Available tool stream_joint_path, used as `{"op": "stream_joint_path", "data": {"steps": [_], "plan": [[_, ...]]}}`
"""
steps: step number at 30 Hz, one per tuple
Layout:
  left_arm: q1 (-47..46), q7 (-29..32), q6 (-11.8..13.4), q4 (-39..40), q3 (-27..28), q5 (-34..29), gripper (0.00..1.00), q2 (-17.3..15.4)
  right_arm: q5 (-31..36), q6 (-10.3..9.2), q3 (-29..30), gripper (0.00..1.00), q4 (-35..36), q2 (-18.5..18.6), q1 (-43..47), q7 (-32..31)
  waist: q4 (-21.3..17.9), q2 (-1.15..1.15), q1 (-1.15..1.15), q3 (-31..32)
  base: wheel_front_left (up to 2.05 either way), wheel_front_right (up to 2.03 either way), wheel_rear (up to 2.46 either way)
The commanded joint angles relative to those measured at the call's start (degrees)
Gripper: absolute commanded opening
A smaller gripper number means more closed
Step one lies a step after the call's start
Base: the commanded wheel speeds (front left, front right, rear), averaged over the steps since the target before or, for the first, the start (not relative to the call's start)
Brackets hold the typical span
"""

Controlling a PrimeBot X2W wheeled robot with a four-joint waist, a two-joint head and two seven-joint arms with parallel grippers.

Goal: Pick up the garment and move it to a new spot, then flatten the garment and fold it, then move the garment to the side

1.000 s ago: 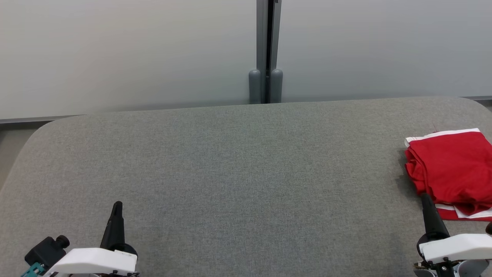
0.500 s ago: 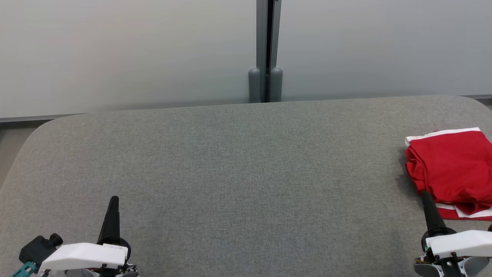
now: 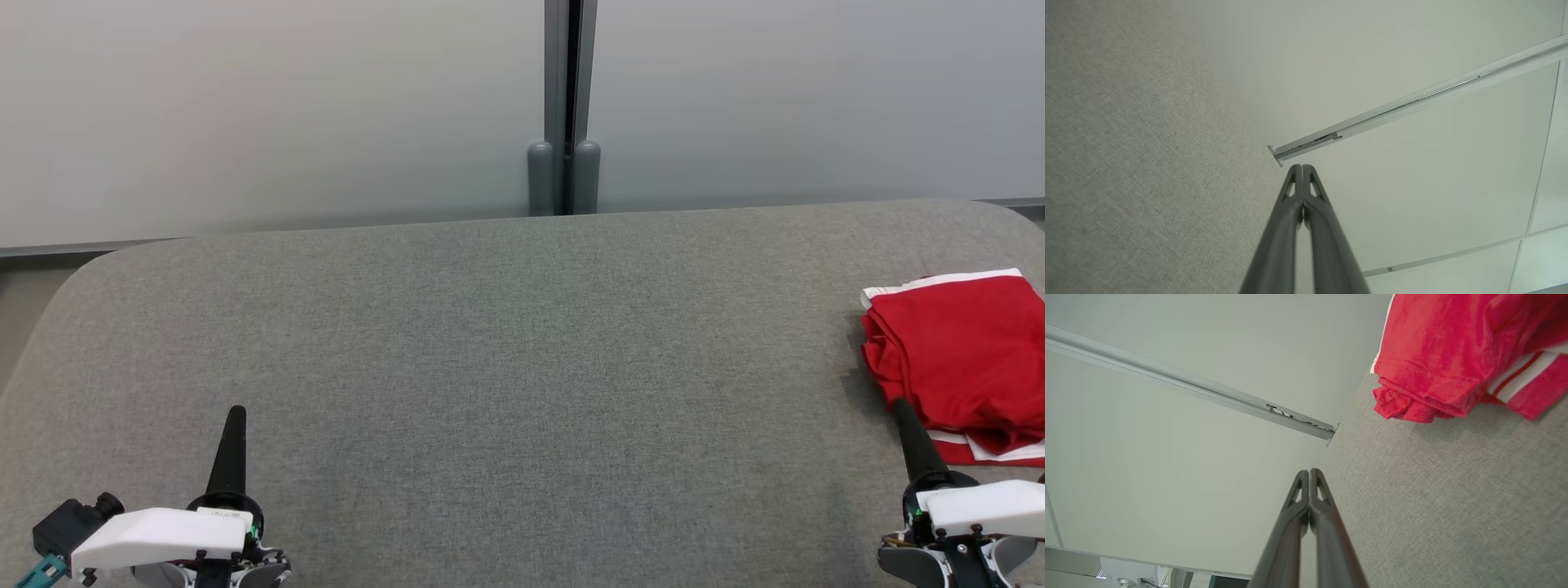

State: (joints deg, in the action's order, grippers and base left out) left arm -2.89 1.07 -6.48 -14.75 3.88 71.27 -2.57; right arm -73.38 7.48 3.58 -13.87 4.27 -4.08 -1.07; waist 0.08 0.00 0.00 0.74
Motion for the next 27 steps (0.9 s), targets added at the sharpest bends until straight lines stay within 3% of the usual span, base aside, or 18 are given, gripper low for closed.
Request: {"op": "stream_joint_path", "data": {"steps": [1,27], "plan": [[-1.8,0.3,-0.2,0.6,0.4,1.1,0.0,-0.4,-1.1,0.02,0.5,0.0,0.2,0.2,-0.9,-0.4,0.0,0.0,0.0,0.0,0.0,0.0,0.0],[-2.9,3.5,-0.8,0.7,1.8,13.0,0.0,-0.4,-11.7,0.02,2.1,0.0,0.0,-0.7,-1.7,-3.6,0.0,0.0,0.0,-0.5,0.0,0.0,0.0]]}}
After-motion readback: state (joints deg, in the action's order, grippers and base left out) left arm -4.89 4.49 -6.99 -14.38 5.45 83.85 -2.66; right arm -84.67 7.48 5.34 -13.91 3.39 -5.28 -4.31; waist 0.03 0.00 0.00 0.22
